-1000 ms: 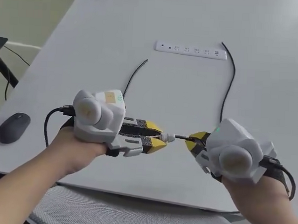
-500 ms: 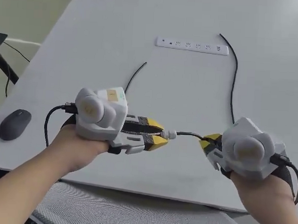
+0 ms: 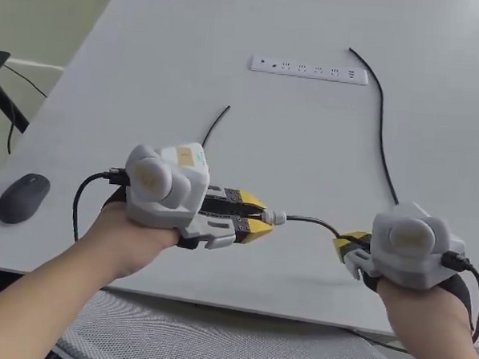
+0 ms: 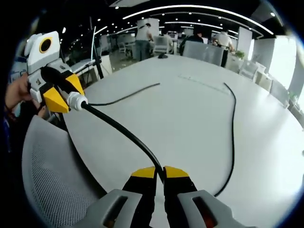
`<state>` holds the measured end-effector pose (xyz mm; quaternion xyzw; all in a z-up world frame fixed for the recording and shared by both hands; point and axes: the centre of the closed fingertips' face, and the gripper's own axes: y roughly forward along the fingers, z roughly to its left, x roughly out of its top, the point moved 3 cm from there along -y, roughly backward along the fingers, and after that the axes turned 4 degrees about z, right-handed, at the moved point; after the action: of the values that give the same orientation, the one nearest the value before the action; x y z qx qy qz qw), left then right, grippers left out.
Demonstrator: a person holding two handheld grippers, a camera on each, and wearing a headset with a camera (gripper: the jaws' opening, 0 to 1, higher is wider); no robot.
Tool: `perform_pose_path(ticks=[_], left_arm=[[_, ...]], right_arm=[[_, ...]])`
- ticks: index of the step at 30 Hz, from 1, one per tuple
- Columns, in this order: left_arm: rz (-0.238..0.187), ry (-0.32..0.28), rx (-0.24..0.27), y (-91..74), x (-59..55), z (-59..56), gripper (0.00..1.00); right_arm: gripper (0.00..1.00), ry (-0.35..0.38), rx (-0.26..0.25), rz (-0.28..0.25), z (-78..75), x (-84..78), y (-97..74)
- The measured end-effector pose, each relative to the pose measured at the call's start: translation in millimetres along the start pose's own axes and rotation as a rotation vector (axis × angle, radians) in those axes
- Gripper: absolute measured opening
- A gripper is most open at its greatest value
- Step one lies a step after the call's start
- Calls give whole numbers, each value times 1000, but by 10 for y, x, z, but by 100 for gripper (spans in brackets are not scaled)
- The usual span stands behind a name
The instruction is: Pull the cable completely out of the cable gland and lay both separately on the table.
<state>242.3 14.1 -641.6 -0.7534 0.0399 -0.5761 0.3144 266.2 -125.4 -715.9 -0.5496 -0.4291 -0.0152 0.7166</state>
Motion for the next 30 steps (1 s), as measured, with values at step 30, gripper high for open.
perform_pose_path(ticks=[30], left_arm=[[12,47,41,-90,-38,80,15]], right_arm=[[12,-270,-29,-117,223,278,-402]])
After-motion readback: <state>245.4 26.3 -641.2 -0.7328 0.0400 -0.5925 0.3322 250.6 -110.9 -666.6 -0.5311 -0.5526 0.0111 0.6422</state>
